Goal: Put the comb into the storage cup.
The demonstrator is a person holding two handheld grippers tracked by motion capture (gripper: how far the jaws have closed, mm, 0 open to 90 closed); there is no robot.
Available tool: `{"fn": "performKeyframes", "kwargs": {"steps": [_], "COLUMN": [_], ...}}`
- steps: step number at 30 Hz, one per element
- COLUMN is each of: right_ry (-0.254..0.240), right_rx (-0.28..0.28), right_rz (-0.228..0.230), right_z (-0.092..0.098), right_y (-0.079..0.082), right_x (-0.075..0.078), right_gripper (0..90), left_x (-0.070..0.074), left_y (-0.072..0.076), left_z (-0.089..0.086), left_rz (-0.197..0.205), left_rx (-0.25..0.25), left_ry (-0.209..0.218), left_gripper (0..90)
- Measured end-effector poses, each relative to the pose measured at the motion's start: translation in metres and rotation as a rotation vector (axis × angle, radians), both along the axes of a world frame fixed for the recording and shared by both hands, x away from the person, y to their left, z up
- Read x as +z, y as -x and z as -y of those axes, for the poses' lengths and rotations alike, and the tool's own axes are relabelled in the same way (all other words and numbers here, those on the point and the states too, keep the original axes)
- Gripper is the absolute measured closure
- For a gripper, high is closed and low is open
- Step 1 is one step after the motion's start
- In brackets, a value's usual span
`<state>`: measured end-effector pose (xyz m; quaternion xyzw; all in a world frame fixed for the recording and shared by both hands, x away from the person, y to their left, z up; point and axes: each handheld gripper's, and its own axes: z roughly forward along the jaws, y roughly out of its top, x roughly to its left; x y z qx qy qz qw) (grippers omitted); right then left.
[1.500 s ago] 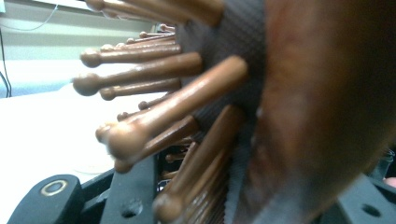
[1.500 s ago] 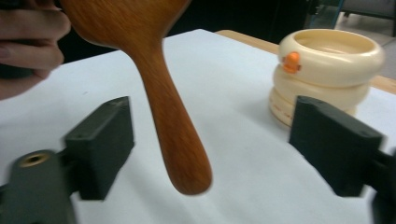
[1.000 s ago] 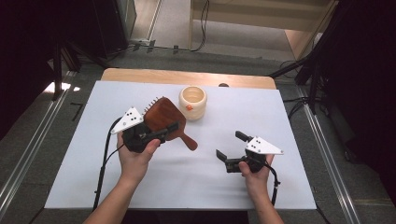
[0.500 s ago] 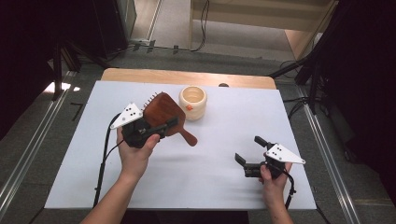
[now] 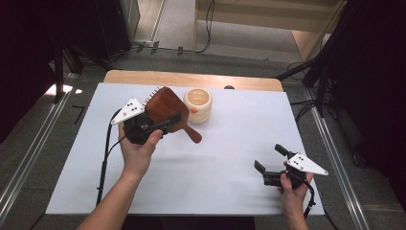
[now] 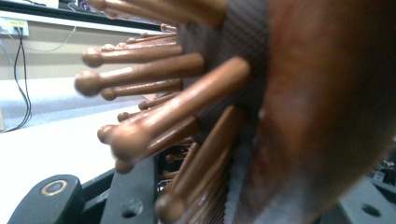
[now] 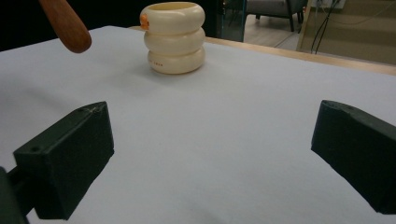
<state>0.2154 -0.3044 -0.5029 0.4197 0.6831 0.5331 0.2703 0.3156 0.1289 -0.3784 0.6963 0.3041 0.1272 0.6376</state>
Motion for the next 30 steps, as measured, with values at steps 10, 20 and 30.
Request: {"fn": "performKeyframes", "kwargs": {"steps": [10, 20, 30], "right_ry": [-0.002, -0.007, -0.016], "right_rx": [-0.022, -0.045, -0.042], "right_rz": [-0.013, -0.023, -0.024], "right_z": [0.017, 0.025, 0.027], "right_y": [0.008, 0.01, 0.01], "right_x": [-0.006, -0.01, -0.011], "right_gripper": [0.0, 0.0, 0.0], "left_x": [0.007, 0.016, 0.025], "left_y": [-0.011, -0.025, -0.04], "left_z": [0.002, 0.003, 0.007], "left_rz": [0.006, 0.017, 0.027], "left_rx": [0.011, 0.019, 0.038], "left_ry": [0.006, 0.011, -0.005], "left_gripper": [56.6, 56.6, 56.5]}}
